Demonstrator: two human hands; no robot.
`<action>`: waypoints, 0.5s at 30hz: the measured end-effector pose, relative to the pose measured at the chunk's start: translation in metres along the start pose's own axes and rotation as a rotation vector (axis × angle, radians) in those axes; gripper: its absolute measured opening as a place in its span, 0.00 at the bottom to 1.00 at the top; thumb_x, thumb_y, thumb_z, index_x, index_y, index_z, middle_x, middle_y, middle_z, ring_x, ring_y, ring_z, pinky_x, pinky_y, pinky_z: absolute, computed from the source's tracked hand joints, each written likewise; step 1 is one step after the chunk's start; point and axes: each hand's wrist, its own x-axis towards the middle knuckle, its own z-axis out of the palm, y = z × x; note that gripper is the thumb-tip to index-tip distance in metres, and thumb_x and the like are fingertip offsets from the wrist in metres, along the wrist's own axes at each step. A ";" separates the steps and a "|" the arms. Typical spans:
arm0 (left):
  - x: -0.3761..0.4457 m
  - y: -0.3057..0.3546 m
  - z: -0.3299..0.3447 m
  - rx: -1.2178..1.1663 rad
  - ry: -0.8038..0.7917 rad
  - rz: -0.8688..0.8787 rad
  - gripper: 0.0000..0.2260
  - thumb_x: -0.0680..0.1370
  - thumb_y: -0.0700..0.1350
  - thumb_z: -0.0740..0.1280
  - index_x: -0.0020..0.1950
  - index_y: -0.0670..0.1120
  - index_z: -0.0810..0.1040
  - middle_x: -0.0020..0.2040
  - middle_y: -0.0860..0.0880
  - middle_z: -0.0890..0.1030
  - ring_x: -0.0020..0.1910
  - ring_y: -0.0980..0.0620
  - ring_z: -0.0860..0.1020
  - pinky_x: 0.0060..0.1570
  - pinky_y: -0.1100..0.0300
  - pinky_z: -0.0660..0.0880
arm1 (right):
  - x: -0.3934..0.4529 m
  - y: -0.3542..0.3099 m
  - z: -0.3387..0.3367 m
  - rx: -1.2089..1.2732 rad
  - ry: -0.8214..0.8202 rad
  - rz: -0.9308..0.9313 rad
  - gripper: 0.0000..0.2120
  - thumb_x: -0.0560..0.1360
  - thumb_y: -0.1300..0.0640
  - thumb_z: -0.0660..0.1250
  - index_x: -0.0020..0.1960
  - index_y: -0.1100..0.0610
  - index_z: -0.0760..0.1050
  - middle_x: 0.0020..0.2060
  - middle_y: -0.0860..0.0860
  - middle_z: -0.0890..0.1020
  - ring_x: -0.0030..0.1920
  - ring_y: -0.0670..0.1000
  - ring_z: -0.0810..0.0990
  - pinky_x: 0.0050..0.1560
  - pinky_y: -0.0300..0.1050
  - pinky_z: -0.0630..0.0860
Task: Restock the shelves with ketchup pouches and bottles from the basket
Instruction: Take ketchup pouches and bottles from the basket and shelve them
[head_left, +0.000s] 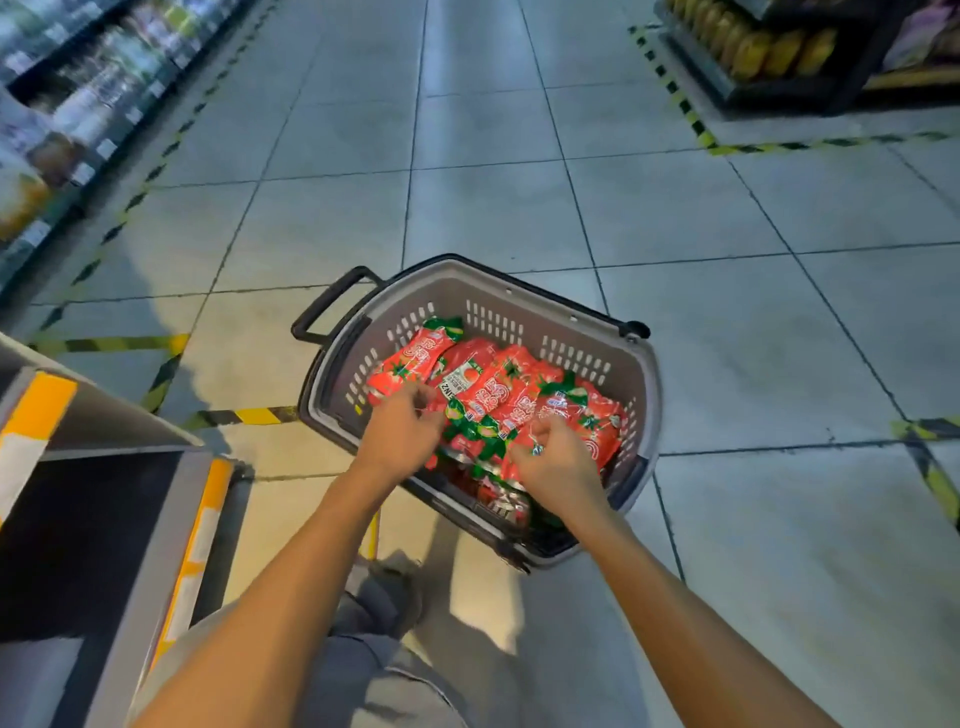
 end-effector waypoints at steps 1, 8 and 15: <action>0.012 -0.005 0.007 0.015 -0.014 -0.010 0.06 0.80 0.44 0.68 0.54 0.51 0.73 0.52 0.50 0.79 0.38 0.59 0.76 0.34 0.67 0.67 | 0.008 0.007 0.004 0.007 0.014 0.046 0.19 0.77 0.50 0.68 0.65 0.55 0.69 0.55 0.50 0.76 0.52 0.50 0.76 0.48 0.47 0.73; 0.081 -0.044 0.031 0.177 -0.041 -0.128 0.25 0.80 0.47 0.67 0.75 0.42 0.66 0.72 0.40 0.71 0.67 0.39 0.72 0.65 0.43 0.71 | 0.056 0.033 0.031 0.006 0.123 0.218 0.34 0.76 0.51 0.72 0.76 0.53 0.60 0.71 0.58 0.66 0.70 0.59 0.66 0.66 0.54 0.68; 0.141 -0.080 0.036 0.395 -0.035 -0.096 0.24 0.83 0.51 0.59 0.78 0.44 0.62 0.78 0.38 0.61 0.77 0.37 0.58 0.74 0.39 0.59 | 0.088 0.043 0.051 -0.109 0.206 0.392 0.45 0.73 0.47 0.74 0.80 0.49 0.49 0.71 0.62 0.63 0.70 0.63 0.64 0.65 0.61 0.71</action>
